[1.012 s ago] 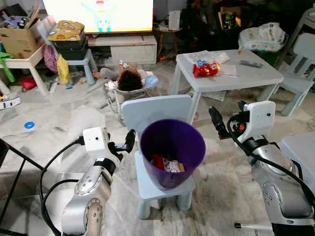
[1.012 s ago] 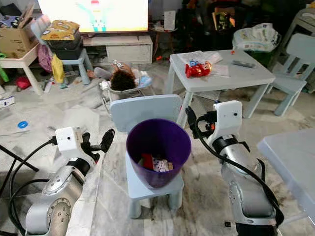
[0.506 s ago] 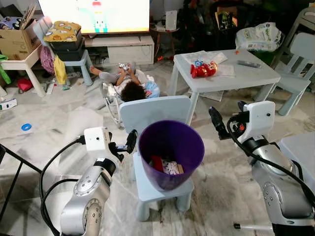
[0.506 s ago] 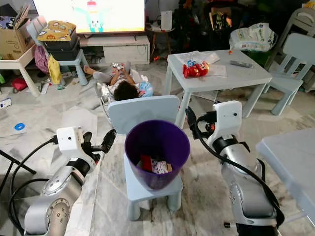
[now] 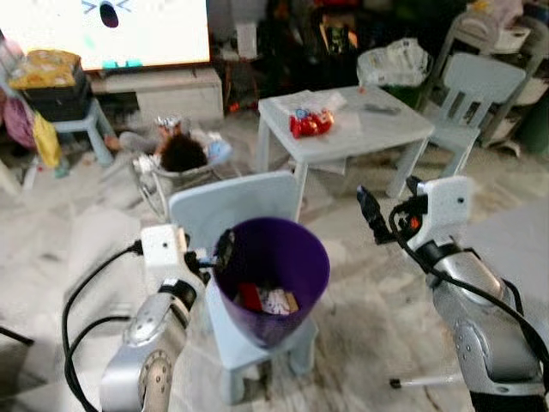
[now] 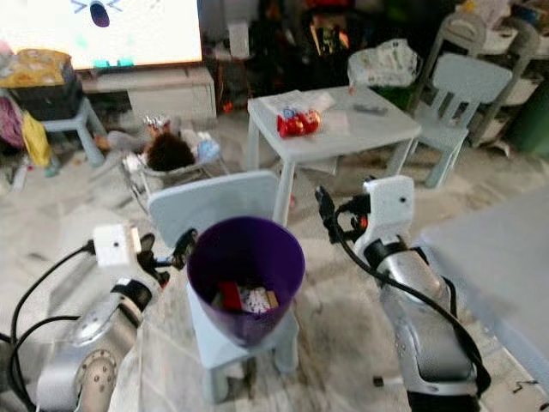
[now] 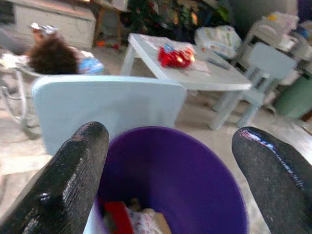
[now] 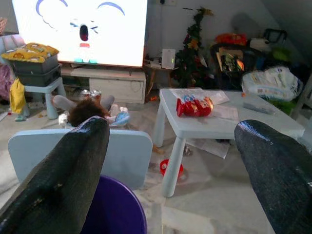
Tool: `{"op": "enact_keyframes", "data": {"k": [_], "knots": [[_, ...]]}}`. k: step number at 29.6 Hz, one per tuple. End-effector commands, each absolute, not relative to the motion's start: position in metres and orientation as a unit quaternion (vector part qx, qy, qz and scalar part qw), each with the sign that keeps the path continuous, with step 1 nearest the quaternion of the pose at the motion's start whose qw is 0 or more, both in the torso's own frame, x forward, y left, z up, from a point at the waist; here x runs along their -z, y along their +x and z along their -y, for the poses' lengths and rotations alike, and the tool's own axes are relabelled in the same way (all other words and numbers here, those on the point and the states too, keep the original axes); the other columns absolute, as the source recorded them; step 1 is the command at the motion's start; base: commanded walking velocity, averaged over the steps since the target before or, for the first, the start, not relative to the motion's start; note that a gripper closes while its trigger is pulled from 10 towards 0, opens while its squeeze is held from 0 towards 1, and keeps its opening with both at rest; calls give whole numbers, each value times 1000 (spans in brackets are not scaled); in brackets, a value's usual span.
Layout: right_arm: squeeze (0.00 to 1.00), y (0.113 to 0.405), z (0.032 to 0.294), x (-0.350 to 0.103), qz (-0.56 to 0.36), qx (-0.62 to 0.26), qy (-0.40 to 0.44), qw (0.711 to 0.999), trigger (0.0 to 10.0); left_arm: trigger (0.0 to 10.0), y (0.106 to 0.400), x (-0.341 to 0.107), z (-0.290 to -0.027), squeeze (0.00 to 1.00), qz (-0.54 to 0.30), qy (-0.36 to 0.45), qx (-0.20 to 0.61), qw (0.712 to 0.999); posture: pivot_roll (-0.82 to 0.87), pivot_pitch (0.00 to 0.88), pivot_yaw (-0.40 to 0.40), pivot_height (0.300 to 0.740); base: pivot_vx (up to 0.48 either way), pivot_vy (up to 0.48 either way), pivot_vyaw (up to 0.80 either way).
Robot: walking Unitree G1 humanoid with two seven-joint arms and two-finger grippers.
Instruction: Picking trash to rubbish bin
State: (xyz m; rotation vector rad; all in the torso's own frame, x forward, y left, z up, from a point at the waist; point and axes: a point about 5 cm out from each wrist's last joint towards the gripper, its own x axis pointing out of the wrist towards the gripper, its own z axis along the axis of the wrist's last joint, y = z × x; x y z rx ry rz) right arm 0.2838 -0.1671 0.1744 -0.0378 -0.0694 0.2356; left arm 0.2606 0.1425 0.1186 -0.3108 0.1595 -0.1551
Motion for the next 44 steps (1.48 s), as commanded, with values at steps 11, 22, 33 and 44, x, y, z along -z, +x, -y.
{"op": "enact_keyframes", "data": {"k": [11, 22, 33, 44], "knots": [[0, 284, 174, -179, 41, -110, -22, 993, 10000, 10000, 262, -123, -135, 0, -72, -167, 83, 980, -1, 35, -52, 740, 0, 0, 0], [0, 284, 173, -180, 42, -111, -21, 993, 10000, 10000, 263, -123, -136, 0, -76, -182, 84, 977, -2, 32, -53, 740, 0, 0, 0], [0, 284, 173, -180, 41, -111, -22, 993, 10000, 10000, 262, -123, -135, 0, -78, -188, 92, 975, -2, 32, -53, 740, 0, -244, 0], [0, 285, 173, -179, 40, -111, -22, 993, 10000, 10000, 262, -123, -135, 0, -78, -190, 94, 974, -3, 33, -52, 740, 0, -320, 0]]}}
